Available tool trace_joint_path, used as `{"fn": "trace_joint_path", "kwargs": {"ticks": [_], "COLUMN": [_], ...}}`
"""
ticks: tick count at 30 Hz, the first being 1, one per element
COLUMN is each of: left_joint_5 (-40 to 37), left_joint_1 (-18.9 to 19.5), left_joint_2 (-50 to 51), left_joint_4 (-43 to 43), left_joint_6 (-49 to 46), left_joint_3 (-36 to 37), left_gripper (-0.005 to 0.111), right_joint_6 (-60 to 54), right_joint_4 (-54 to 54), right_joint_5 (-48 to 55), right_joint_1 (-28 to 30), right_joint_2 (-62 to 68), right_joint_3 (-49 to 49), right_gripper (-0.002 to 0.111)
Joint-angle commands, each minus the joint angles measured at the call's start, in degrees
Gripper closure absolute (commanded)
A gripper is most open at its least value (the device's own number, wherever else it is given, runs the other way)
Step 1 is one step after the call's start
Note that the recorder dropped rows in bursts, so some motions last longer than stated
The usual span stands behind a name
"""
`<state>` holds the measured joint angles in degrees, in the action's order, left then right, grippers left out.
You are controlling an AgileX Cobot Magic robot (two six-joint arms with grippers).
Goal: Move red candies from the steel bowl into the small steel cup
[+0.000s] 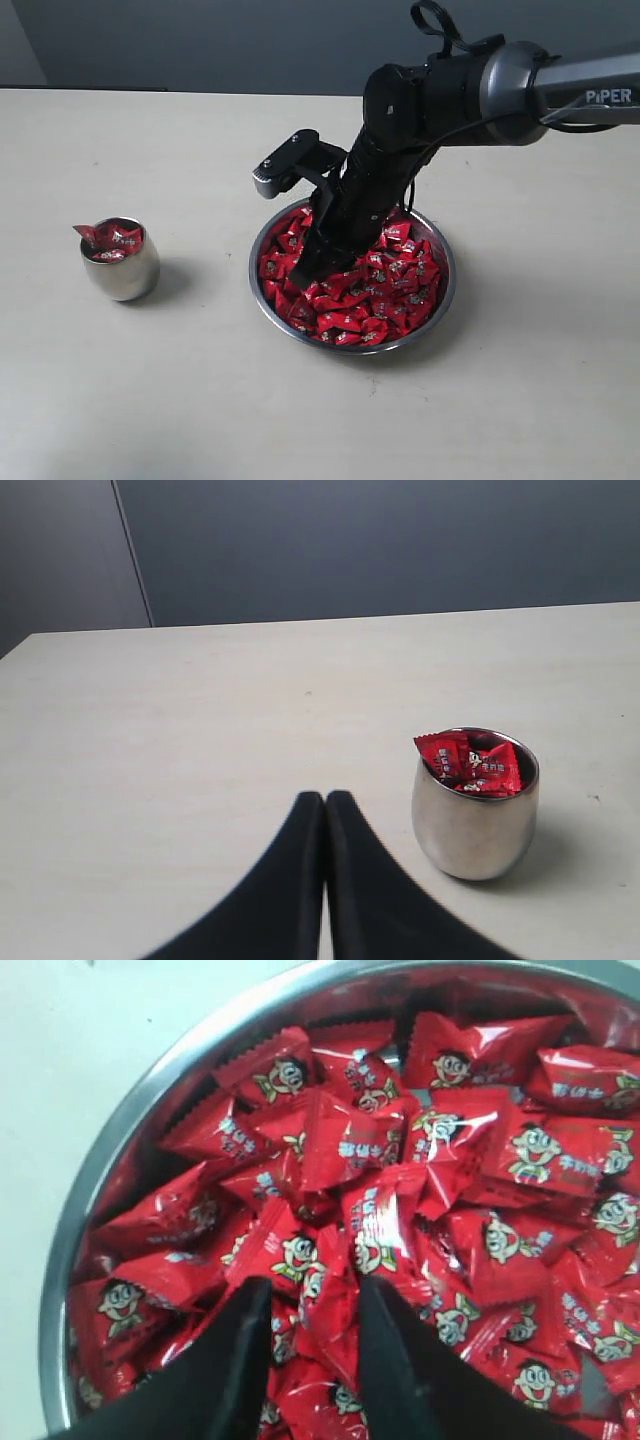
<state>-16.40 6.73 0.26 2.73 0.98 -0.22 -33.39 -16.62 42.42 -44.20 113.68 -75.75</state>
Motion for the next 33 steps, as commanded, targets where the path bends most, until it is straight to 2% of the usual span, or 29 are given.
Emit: {"fn": "trace_joint_path", "kwargs": {"ticks": [1, 23, 25, 31, 33], "left_joint_5": [0.09, 0.09, 0.09, 0.09, 0.09], "left_joint_1": [0.03, 0.03, 0.03, 0.03, 0.03], "left_joint_2": [-0.26, -0.26, -0.26, -0.26, -0.26], "left_joint_4": [-0.13, -0.13, -0.13, -0.13, -0.13], "left_joint_6": [0.14, 0.14, 0.14, 0.14, 0.14], "left_joint_3": [0.22, 0.22, 0.22, 0.22, 0.22], "left_gripper": [0.106, 0.106, 0.106, 0.106, 0.106], "right_joint_6": [-0.17, -0.17, -0.17, -0.17, -0.17], "right_joint_4": [1.62, 0.12, 0.12, 0.12, 0.12], "right_joint_5": [0.29, 0.41, 0.41, 0.41, 0.31], "right_joint_1": [0.05, 0.05, 0.05, 0.05, 0.05], "right_joint_2": [0.76, 5.1, 5.1, 5.1, 5.1], "right_joint_3": [-0.54, -0.54, -0.54, -0.54, -0.54], "right_gripper": [0.078, 0.079, 0.082, 0.108, 0.109]}}
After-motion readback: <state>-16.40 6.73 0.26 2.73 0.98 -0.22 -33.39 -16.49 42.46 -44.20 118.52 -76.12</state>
